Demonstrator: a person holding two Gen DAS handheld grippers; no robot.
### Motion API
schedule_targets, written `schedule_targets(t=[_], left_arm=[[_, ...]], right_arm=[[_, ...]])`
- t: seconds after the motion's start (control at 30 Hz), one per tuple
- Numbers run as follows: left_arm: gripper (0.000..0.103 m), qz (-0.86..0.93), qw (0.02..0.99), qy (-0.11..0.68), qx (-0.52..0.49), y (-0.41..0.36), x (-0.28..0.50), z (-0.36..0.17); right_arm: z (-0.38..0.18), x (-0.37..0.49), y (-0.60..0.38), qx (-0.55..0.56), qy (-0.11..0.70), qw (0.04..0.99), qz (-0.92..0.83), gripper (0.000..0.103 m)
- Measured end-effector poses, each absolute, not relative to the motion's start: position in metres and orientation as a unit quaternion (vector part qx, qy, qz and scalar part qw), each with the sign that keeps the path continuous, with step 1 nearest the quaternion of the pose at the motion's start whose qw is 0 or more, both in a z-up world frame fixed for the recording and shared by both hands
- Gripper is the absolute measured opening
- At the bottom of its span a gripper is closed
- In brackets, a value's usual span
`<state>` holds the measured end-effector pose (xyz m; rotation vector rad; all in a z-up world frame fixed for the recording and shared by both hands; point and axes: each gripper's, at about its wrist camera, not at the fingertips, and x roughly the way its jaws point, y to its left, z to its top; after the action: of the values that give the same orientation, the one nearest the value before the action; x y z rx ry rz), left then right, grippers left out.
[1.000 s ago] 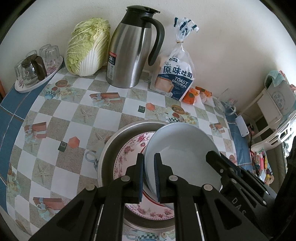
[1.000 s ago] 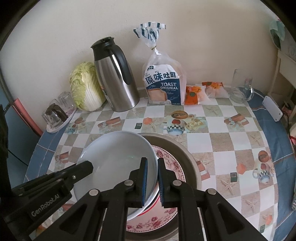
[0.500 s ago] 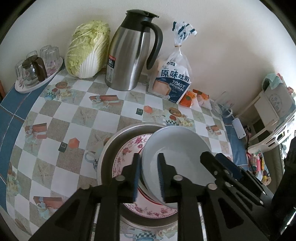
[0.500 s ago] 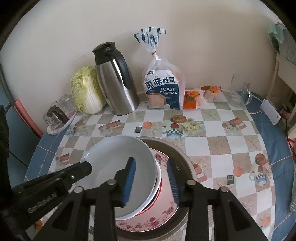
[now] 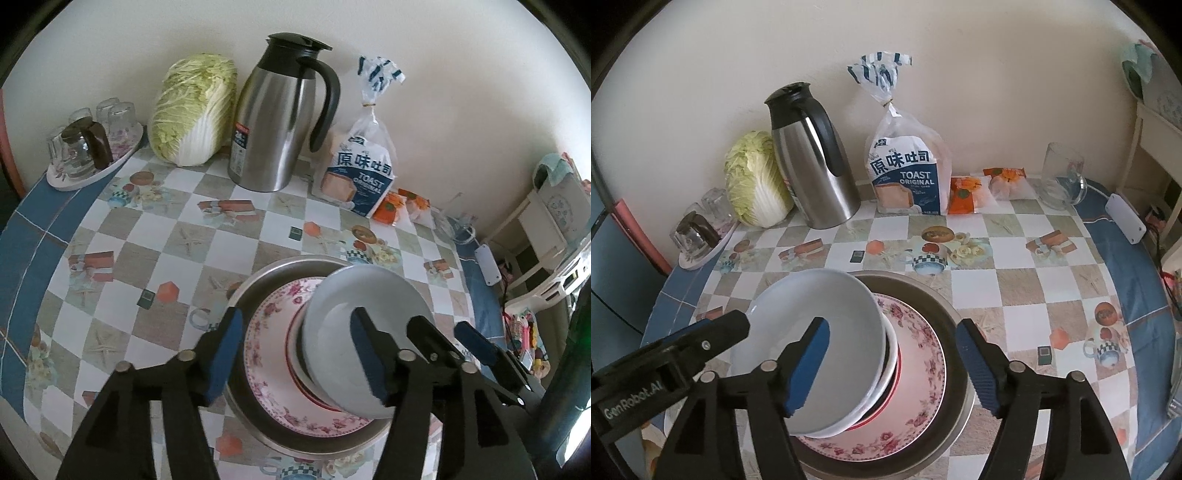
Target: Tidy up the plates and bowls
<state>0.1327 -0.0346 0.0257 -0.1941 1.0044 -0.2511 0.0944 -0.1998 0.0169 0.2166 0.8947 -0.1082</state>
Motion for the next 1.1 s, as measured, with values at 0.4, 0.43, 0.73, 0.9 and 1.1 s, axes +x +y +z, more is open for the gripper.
schedule_targets(t=[0.4,0.43,0.73,0.9,1.1], left_arm=[[0.087,-0.084,0.867,0.485,-0.082,-0.026,0.140,0.014],[0.087,-0.081,0.866,0.486,-0.082,-0.025,0.141,0.013],[0.095,-0.059,0.868,0.486,-0.083,-0.023,0.144,0.010],[0.095,-0.049,0.869,0.482,-0.095,-0.017,0.145,0.010],[0.095,-0.041,0.872,0.478,-0.103,-0.012,0.146,0.011]], right_arm=[[0.014,0.095,-0.205,0.108,0.431,0.894,-0.056,0.089],[0.014,0.095,-0.206,0.109,0.431,0.894,-0.056,0.090],[0.014,0.094,-0.213,0.115,0.423,0.897,-0.057,0.102],[0.014,0.093,-0.214,0.118,0.419,0.898,-0.056,0.103],[0.017,0.091,-0.215,0.119,0.409,0.903,-0.058,0.103]])
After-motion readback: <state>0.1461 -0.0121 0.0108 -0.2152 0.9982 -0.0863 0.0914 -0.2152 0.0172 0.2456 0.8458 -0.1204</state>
